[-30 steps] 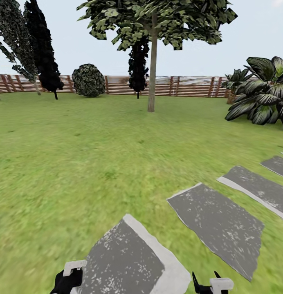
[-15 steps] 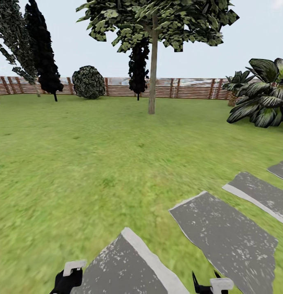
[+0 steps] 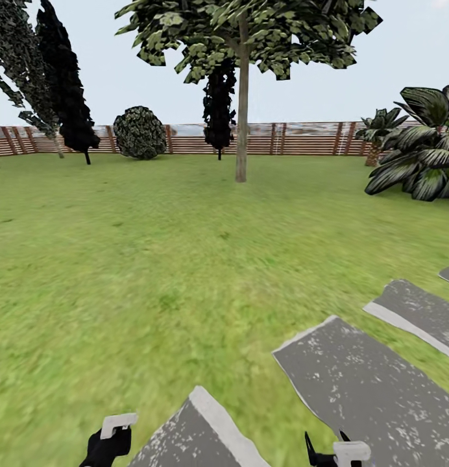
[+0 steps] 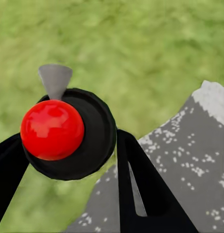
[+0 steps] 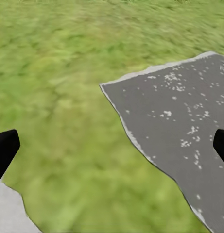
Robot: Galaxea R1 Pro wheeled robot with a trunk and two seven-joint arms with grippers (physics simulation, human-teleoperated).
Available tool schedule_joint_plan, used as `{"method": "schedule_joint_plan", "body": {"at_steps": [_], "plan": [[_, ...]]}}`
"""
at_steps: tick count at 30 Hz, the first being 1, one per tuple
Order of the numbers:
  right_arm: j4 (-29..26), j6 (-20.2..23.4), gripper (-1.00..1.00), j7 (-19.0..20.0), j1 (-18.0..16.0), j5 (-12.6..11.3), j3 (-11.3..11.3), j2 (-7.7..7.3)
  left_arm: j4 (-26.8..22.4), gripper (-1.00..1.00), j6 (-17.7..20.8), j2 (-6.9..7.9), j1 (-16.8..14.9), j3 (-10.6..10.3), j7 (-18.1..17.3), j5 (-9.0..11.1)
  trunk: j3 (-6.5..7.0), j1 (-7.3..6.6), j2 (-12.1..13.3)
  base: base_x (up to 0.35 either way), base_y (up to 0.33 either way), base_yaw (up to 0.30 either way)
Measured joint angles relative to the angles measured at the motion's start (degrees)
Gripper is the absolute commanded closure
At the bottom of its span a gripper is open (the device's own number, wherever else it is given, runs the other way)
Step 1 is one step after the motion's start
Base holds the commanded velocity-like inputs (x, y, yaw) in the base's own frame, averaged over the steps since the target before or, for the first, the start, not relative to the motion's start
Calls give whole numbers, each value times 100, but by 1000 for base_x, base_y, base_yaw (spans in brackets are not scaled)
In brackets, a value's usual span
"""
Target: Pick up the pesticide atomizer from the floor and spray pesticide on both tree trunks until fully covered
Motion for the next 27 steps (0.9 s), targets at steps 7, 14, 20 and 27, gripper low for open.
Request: {"method": "schedule_joint_plan", "body": {"at_steps": [7,14,20,27], "plan": [[0,0,-100,0,-3,0,0,0,0,100,0,0,0,0,0,0,0,0,0,338,0,0],[0,0,-100,0,-3,0,0,0,0,100,0,0,0,0,0,0,0,0,0,338,0,0],[0,3,-100,0,-5,0,0,0,0,100,0,0,0,0,0,0,0,0,0,338,0,0],[0,7,-100,0,-2,0,0,0,0,100,0,0,0,0,0,0,0,0,0,338,0,0]]}}
